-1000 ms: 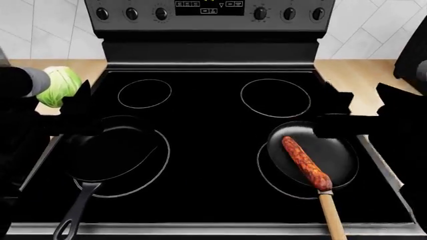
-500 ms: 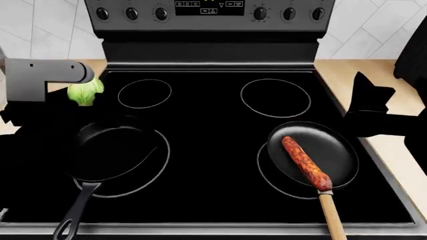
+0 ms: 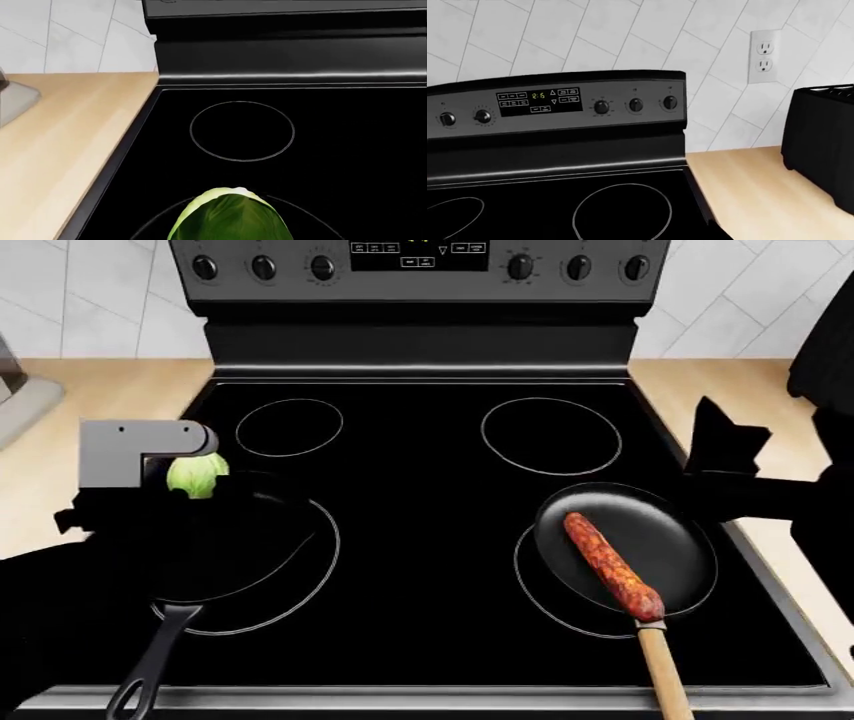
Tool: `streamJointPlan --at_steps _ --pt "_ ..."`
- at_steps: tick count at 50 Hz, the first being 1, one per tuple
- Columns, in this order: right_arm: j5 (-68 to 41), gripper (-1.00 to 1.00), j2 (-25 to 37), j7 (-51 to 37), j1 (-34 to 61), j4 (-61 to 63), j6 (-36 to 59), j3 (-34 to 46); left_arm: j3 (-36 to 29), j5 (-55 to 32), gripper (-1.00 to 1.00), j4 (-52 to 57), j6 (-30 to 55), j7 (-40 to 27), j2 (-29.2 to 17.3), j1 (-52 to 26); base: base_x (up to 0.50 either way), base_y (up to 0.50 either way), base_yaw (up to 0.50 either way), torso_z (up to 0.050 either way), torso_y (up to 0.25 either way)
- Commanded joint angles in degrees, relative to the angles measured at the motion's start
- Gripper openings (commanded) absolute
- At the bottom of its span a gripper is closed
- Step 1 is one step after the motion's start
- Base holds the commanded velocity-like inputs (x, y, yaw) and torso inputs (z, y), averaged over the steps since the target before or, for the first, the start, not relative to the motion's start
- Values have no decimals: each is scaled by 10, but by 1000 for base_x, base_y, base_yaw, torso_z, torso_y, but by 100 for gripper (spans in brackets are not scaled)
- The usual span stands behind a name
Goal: Place both pans onto different burners. Then place the brussel sprout and the sausage on different pans.
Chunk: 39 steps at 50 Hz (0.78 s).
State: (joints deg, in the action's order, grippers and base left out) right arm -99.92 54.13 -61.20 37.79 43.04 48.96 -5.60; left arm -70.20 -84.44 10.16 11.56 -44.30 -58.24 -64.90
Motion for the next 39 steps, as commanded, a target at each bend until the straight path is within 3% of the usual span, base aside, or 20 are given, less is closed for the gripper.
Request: streamJointPlan --at_steps 1,6,7,24,35,39 --pt "6 100 -6 2 1 -1 1 8 -6 -2 -100 -14 -31 8 0 37 0 0 0 0 0" --pt "9 100 -7 3 1 -3 1 11 -5 -4 -100 -19 -35 12 0 41 0 0 0 0 0" --pt "10 100 -7 3 0 -3 1 11 -4 -4 100 -18 -35 12 -1 40 0 0 0 0 0" --pt "13 100 -11 5 11 -7 3 23 19 -16 100 22 -37 -8 -31 19 0 0 0 0 0" --pt "5 100 -1 -13 7 43 -10 -1 94 -25 100 239 -88 -75 -156 -32 0 0 0 0 0" --pt "10 100 4 -18 -28 76 -20 -33 104 -5 100 308 -141 -91 -205 -16 0 0 0 0 0"
